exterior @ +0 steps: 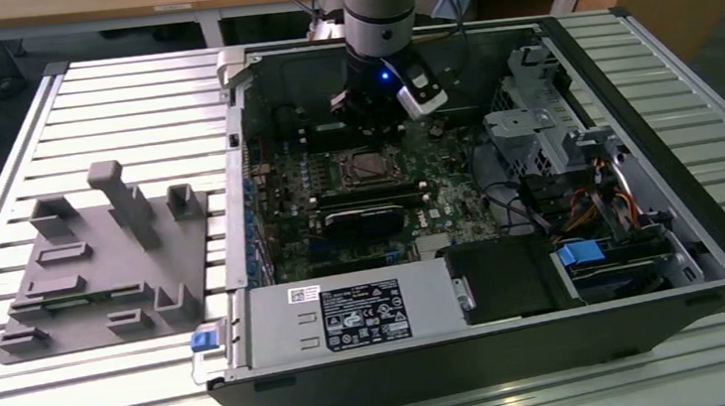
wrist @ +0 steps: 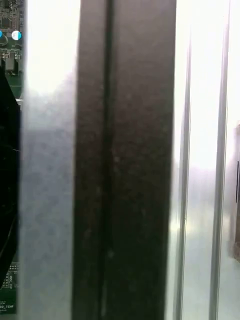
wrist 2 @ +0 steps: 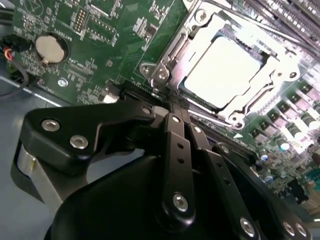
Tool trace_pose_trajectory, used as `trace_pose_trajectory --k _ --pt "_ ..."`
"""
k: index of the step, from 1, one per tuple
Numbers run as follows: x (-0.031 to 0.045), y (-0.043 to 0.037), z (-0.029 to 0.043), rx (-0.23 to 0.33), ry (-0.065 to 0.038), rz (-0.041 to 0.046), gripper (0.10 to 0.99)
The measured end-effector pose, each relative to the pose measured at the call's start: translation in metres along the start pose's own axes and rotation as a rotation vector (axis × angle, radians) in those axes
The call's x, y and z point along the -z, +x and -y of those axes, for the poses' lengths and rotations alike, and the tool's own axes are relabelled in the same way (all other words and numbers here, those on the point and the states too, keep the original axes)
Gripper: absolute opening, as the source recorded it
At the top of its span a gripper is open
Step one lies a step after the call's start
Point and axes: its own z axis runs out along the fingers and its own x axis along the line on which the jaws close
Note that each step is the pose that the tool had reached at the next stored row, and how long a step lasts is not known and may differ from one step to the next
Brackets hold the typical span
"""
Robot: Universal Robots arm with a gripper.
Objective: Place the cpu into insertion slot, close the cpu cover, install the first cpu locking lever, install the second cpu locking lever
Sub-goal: 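Install the first cpu locking lever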
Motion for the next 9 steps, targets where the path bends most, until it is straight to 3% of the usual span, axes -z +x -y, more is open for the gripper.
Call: trace_pose_trajectory --k 2,6,9 --pt "-0.0005 0.0001 0.0000 0.000 0.009 0.0000 0.106" --pt "-0.0025 0.0001 -0.0003 0.001 0.037 -0.0008 0.106" --pt "-0.0036 0.0002 -0.0012 0.001 0.043 -0.0011 0.106"
